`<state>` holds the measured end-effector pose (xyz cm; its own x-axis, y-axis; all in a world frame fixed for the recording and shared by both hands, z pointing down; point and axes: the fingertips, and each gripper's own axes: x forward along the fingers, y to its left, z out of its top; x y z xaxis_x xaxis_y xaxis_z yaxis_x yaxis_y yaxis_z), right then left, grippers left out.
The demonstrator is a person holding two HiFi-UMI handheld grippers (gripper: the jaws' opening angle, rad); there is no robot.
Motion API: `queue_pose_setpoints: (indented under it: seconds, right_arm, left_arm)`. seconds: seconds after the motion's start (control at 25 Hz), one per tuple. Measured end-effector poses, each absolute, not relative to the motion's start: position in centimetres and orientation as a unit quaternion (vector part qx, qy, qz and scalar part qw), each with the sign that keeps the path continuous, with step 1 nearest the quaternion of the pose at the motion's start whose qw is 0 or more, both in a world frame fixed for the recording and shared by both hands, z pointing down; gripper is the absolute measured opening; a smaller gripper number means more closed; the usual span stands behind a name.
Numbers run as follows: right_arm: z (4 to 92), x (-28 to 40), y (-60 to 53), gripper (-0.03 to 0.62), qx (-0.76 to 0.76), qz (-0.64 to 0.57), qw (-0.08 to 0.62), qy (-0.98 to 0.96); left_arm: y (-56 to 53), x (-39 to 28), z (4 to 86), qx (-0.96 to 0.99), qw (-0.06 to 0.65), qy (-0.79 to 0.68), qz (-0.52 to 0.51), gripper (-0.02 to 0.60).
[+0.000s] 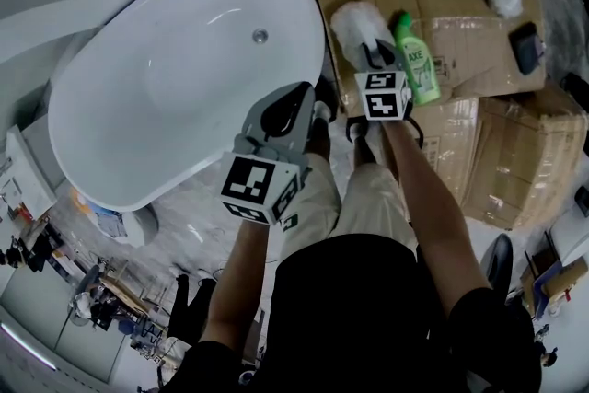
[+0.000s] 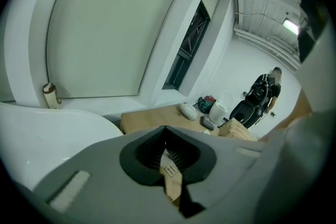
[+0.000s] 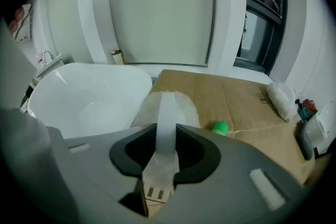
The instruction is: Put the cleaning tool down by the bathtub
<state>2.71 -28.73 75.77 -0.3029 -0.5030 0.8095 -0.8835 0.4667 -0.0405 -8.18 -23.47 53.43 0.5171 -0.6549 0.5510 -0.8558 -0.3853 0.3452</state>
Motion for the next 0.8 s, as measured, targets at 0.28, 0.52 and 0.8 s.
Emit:
queue_pose_setpoints:
  seconds: [0.28, 0.52, 0.8]
  right_arm:
    - [77.0, 3.0, -28.3, 0.101, 0.443, 0.264, 0.395, -0.76]
    - [77.3, 3.2, -28.0, 0.101, 0.44, 0.266, 0.398, -0.76]
    - [77.2, 3.4, -27.9, 0.101, 0.437, 0.259, 0.4, -0.763]
  left_arm:
    - [-23.5, -7.9, 53.7, 0.817, 0.307, -0.459, 0.166, -0.002]
    - [-23.4, -7.7, 53.8, 0.816, 0.307, -0.459, 0.17, -0.002]
    - [-23.2, -7.5, 53.7, 0.814, 0.307, -0.462, 0.171, -0.002]
